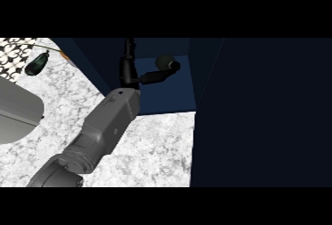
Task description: Pick up the wine, place it into the cabinet and close the cabinet
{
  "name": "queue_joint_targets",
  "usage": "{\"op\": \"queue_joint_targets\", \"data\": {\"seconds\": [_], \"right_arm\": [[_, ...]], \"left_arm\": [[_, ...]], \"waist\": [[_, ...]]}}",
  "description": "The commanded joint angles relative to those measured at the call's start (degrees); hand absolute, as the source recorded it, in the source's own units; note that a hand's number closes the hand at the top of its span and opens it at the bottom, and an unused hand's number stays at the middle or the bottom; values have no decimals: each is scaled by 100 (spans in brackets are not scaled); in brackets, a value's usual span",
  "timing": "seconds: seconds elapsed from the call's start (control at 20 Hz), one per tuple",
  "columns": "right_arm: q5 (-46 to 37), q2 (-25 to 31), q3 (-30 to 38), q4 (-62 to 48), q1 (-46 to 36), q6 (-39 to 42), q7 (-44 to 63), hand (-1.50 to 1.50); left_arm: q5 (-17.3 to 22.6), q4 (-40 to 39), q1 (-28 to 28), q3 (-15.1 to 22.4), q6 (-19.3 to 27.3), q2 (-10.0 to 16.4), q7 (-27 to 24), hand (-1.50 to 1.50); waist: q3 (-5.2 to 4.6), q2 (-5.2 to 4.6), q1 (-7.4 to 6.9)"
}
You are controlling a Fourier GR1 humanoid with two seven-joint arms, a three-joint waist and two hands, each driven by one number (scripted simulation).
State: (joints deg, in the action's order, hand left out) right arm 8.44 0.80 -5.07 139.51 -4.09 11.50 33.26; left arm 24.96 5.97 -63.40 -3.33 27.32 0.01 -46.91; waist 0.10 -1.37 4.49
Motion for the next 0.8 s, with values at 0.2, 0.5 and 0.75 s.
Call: {"op": "queue_joint_targets", "data": {"seconds": [0.2,0.5,0.75], "right_arm": [[118,-43,-30,254,-17,-114,167,-150],[189,-35,-49,209,-59,-80,118,-150],[177,20,-92,250,-16,-121,300,-150]], "left_arm": [[-34,-45,338,-58,-425,44,-335,-150],[-80,-69,153,-40,-772,116,-173,-150],[-9,-17,306,-3,-910,-2,-297,-150]], "waist": [[-22,-22,-48],[-20,-27,-23],[-18,25,-99]]}}
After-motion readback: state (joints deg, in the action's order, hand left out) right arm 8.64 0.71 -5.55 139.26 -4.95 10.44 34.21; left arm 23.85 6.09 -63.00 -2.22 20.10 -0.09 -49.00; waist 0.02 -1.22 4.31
